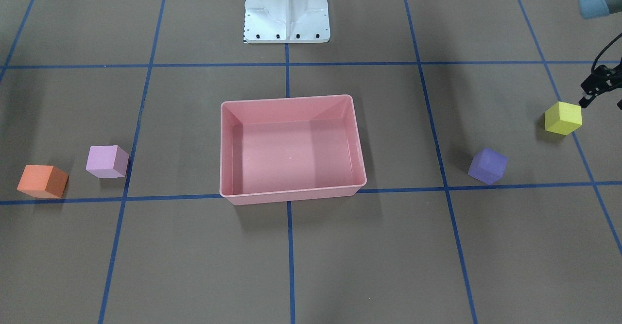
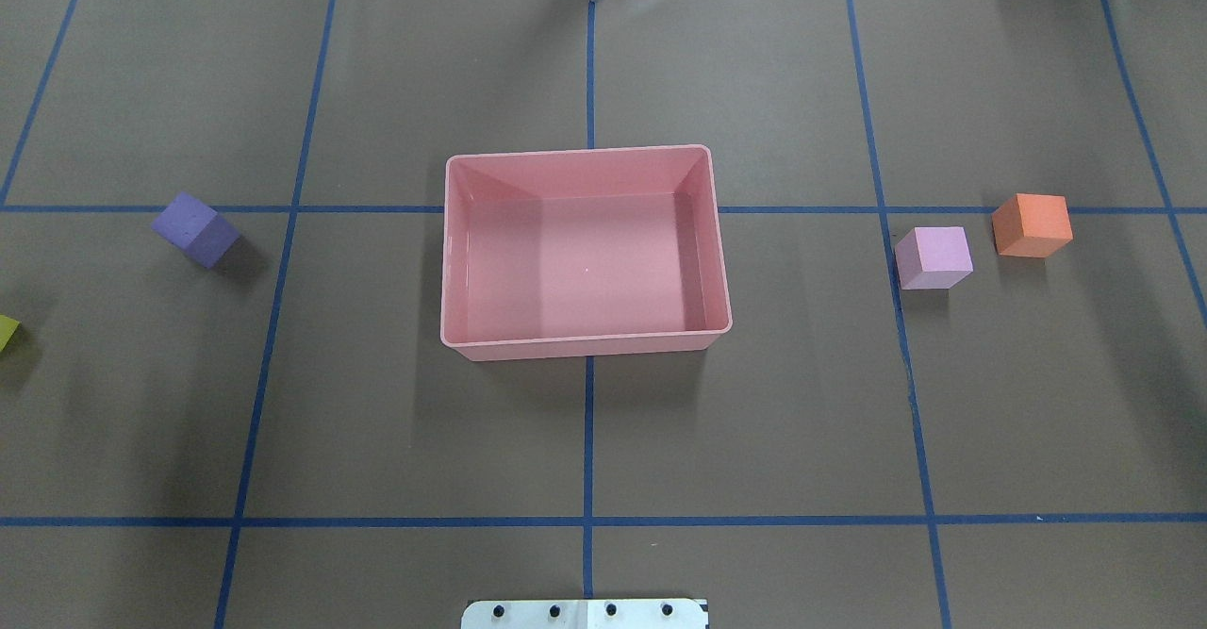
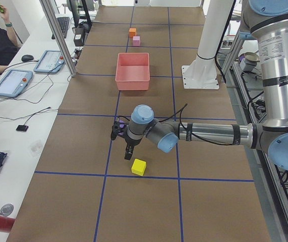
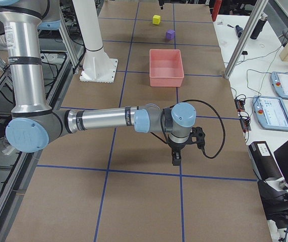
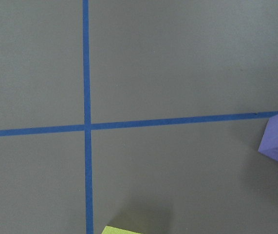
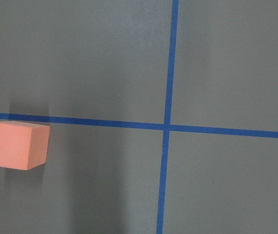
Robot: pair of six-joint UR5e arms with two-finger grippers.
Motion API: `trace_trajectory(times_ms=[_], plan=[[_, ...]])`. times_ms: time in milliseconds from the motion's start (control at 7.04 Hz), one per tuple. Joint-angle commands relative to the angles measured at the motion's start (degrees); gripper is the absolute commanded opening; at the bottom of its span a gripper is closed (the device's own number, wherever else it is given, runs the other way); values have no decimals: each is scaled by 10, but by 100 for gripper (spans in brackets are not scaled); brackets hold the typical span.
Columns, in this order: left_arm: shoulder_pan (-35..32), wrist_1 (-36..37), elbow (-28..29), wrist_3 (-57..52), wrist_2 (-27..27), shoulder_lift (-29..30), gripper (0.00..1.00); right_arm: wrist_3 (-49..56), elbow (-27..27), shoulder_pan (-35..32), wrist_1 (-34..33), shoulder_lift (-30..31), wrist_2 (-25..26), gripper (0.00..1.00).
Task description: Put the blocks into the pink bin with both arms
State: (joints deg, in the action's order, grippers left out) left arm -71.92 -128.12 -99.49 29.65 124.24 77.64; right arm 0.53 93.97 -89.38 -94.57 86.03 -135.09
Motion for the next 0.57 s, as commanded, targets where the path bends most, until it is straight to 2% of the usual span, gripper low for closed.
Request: trace_trajectory(times_ms=[0, 142, 426], plan=[[29, -104, 72, 10, -32, -6, 99, 0, 0, 0, 0, -1, 0, 100], [36, -132, 92, 10, -32, -7, 99, 0, 0, 1, 0, -1, 0, 100], [54, -136, 100, 10, -32, -7, 99, 0, 0, 1, 0, -2, 0, 100]])
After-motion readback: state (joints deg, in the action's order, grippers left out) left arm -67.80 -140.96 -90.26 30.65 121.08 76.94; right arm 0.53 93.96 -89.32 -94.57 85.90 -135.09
